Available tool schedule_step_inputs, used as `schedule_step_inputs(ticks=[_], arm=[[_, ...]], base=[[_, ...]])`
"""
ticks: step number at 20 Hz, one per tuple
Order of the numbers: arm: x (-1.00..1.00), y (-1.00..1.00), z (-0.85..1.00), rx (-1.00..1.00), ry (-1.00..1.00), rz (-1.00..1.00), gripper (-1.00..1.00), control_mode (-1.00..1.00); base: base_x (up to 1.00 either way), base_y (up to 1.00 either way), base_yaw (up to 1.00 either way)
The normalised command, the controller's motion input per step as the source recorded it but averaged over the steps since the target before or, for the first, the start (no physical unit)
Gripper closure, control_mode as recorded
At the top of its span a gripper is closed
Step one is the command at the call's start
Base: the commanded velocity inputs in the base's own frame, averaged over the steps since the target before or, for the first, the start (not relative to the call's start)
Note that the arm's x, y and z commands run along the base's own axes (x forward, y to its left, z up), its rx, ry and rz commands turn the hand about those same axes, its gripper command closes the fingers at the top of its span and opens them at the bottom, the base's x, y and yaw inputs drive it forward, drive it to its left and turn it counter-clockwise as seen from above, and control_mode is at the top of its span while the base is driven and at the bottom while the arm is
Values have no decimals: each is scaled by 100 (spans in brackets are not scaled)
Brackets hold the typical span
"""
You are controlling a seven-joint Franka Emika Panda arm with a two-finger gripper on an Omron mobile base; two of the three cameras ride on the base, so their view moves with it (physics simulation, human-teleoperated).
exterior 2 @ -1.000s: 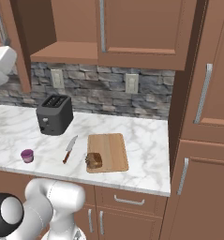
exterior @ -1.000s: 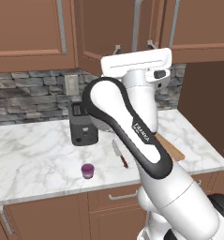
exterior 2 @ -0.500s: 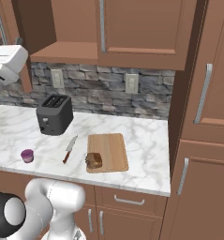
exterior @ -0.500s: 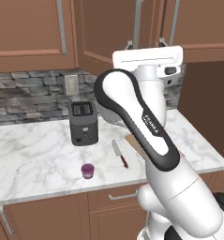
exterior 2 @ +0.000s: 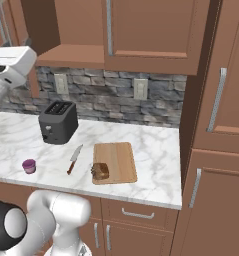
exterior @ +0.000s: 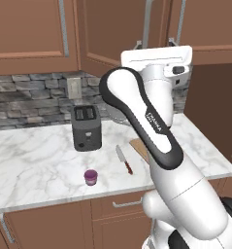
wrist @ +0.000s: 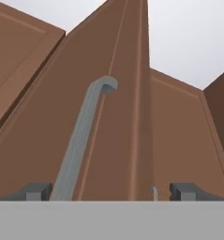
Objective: Pick the bread, place it on the cutting board, pick the jam, place it on the counter, and close the cabinet.
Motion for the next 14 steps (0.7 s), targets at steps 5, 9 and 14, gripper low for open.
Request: schedule_step_inputs(ticks=[5,9,14], arm=[[27,0,0,0,0,-15,-100,-100],[28,0,0,0,0,-17,-100,-100],[27,-1,0,0,0,-15,-100,-100]], base=[[0,0,0],[0,0,0],[0,0,0]])
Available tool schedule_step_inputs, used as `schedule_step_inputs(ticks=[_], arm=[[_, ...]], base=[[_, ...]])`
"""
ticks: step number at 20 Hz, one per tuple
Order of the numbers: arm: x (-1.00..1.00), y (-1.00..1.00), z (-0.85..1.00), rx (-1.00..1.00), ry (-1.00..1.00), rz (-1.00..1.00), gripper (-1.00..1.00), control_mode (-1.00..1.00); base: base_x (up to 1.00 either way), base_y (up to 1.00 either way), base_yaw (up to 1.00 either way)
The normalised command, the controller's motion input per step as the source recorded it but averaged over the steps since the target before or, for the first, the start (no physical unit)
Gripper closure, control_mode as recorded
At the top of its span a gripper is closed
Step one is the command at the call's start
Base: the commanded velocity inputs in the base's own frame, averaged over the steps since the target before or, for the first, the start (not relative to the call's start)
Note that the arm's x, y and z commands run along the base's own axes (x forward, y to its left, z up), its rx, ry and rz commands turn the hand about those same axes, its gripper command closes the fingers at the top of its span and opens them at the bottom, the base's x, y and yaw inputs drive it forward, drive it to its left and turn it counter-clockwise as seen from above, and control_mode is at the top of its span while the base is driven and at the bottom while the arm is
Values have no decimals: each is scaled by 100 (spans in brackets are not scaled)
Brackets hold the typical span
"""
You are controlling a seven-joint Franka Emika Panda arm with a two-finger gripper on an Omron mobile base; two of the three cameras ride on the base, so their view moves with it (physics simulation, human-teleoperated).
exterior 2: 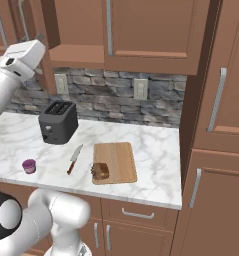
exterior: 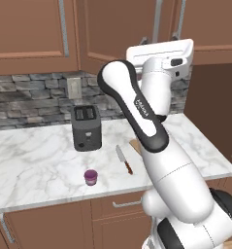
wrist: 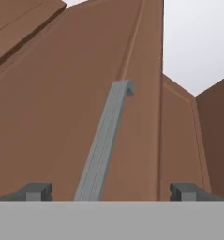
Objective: Pick the bread, place it on the cutting board, pick the jam, place it on the counter, and close the cabinet.
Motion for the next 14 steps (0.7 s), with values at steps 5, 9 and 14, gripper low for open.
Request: schedule_step_inputs(ticks=[5,9,14], arm=[[28,-7,0,2,0,-10,-100,-100],[26,-11,1,4,0,-9,-100,-100],[27,-6,0,3,0,-11,-100,-100]], base=[[0,0,0],[0,0,0],[0,0,0]])
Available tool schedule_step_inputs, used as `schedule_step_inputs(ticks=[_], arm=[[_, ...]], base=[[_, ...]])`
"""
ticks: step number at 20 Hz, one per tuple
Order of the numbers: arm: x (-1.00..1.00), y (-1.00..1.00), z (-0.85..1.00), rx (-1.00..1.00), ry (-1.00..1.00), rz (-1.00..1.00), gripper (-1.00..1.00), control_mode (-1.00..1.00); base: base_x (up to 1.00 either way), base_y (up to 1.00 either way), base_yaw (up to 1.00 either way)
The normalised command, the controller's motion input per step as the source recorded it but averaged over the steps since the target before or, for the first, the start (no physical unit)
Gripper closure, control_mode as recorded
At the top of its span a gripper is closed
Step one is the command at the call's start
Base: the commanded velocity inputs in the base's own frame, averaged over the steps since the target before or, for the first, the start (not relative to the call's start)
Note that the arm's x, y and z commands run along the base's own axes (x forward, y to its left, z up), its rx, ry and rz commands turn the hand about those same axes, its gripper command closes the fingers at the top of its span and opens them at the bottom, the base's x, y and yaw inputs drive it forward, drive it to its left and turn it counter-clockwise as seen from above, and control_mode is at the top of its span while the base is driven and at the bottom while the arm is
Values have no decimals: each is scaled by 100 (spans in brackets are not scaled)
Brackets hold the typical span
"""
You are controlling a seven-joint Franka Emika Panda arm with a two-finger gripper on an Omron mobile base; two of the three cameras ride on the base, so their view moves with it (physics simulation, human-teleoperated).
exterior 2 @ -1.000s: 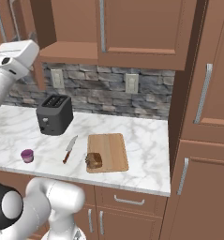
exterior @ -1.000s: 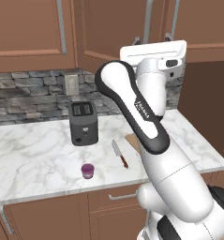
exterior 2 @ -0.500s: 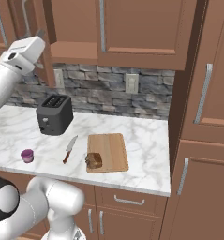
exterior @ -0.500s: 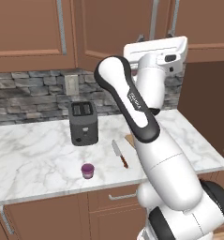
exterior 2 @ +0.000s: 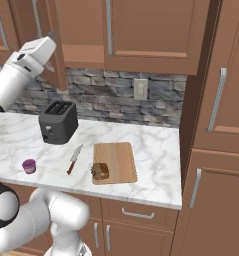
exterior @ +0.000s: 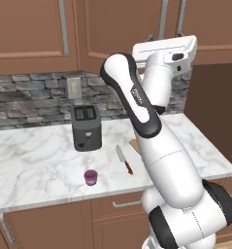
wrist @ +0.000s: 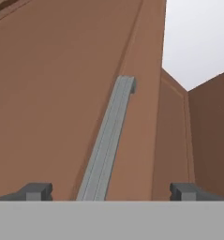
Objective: Pick the bread, place it on the cutting board, pick the jam, place it on the counter, and close the cabinet.
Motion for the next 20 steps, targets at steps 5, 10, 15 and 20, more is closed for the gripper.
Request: schedule_step_inputs(ticks=[5,10,15,20], arm=[[26,0,0,2,0,-13,-100,-100],[27,0,0,3,0,-13,-100,-100],[28,-4,0,3,0,-12,-100,-100],[29,-15,0,4,0,-9,-100,-100]], base=[[0,0,0],[0,0,0],[0,0,0],[0,0,0]])
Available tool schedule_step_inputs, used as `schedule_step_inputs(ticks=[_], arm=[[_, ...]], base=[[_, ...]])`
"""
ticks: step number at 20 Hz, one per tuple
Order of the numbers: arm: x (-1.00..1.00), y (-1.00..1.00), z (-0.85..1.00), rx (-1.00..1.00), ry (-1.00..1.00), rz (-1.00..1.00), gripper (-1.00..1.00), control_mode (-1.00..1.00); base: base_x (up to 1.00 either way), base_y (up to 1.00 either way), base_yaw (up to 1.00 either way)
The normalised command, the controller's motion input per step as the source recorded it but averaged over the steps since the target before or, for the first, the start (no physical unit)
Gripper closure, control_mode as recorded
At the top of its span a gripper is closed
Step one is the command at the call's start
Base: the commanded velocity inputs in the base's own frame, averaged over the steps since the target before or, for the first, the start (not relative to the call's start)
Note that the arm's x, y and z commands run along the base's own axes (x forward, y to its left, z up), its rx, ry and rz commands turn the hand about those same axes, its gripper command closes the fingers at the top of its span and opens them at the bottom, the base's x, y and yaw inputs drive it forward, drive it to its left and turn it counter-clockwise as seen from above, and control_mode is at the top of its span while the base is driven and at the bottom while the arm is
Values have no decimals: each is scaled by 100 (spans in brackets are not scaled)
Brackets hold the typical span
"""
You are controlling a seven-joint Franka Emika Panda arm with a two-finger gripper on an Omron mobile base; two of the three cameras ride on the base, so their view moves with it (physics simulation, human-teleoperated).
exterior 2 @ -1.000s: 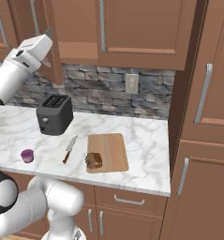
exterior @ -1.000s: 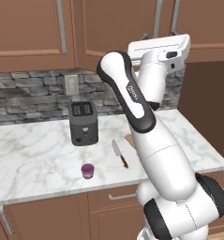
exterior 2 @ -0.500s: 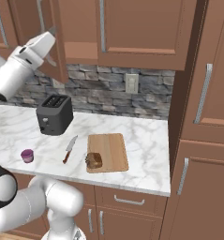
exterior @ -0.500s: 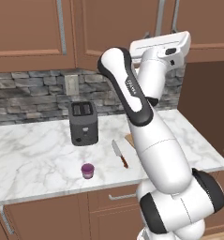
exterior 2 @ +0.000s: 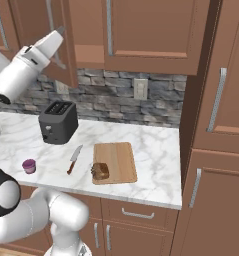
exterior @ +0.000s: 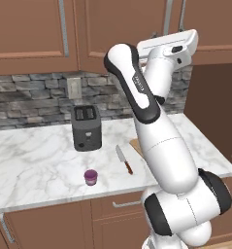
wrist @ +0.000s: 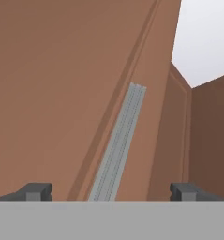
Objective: Pick the bread, place it on the cutting board, pick the jam, place it on the counter, and close the cabinet.
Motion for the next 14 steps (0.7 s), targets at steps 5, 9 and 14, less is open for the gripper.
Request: schedule_step_inputs(ticks=[5,9,14], arm=[[30,-33,0,7,-1,-1,-100,-100],[30,-30,-9,6,-4,0,-100,-100],[38,-25,-20,4,-8,0,-100,-100]], base=[[0,0,0],[0,0,0],[0,0,0]])
